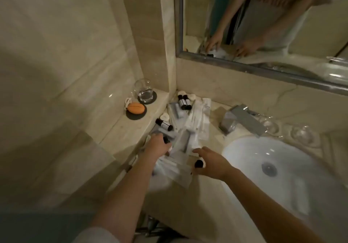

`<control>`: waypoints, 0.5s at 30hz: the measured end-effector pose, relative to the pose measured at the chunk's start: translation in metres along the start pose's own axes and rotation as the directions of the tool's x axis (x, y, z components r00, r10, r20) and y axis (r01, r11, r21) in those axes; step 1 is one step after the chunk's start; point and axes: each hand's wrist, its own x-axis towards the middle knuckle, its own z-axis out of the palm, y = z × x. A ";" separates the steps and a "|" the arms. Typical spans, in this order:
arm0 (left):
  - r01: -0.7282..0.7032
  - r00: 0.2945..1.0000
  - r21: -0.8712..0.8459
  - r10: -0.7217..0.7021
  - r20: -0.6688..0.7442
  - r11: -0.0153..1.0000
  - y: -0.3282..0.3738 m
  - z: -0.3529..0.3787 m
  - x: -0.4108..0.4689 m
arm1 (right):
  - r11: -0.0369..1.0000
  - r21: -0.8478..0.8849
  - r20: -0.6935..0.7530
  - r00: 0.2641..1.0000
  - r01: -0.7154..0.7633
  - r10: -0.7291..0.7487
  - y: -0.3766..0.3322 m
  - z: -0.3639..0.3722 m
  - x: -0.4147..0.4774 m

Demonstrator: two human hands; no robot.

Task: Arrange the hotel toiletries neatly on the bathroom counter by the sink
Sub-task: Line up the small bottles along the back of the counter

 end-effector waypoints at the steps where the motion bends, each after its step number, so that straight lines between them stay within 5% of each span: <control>1: 0.019 1.000 0.018 -0.019 0.002 1.000 0.001 -0.001 0.003 | 1.000 -0.016 0.003 1.000 -0.010 0.010 -0.001 0.003 0.000; 15: 0.054 0.997 -0.004 -0.054 0.048 0.999 0.009 -0.005 0.024 | 0.989 0.082 -0.098 0.987 -0.120 0.128 -0.012 0.024 0.004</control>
